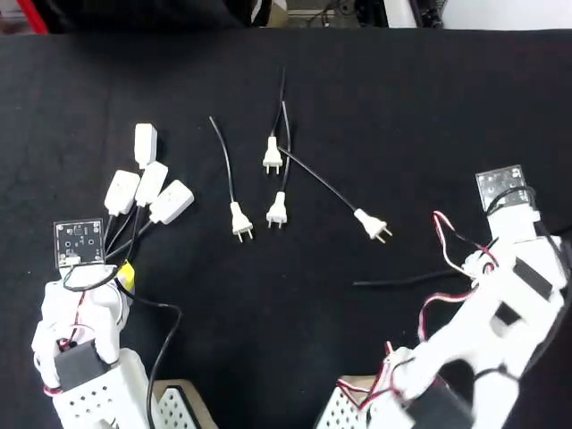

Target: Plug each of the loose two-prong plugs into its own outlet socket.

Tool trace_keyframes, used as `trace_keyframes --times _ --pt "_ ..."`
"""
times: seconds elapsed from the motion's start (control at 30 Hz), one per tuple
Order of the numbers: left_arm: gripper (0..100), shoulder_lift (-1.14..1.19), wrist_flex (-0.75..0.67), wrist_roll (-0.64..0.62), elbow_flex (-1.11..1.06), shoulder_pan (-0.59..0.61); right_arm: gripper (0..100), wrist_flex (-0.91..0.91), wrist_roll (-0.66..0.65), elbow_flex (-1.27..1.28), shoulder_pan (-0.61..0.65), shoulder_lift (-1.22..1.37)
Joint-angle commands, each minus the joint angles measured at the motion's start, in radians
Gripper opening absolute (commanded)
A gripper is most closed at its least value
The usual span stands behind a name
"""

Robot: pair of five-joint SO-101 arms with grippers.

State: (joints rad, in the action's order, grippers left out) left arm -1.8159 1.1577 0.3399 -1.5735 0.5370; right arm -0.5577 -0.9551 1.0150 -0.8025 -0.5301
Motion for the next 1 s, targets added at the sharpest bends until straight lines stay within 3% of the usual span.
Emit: trace_keyframes --times 0.0,0.27,0.37,0.53,0.77,0.97 --pt "26 -0.006 0.005 0.006 0.004 0.004 35.7 -0.157 -0.005 -0.082 0.000 -0.177" --pt "26 -0.006 0.006 0.006 0.004 0.004 35.7 -0.911 -0.009 -0.380 0.072 -0.344" --pt "26 -0.006 0.008 0.006 0.004 0.004 35.7 -1.016 -0.005 -0.418 0.193 -0.344" --pt "26 -0.006 0.008 0.006 0.004 0.004 35.7 -1.005 0.031 -0.344 0.433 -0.255" --pt "26 -0.006 0.008 0.052 -0.022 0.007 35.0 -0.766 0.028 -0.334 0.632 0.045" --pt "26 -0.006 0.003 0.075 -0.036 0.010 12.3 -0.514 -0.026 -0.349 0.712 0.283"
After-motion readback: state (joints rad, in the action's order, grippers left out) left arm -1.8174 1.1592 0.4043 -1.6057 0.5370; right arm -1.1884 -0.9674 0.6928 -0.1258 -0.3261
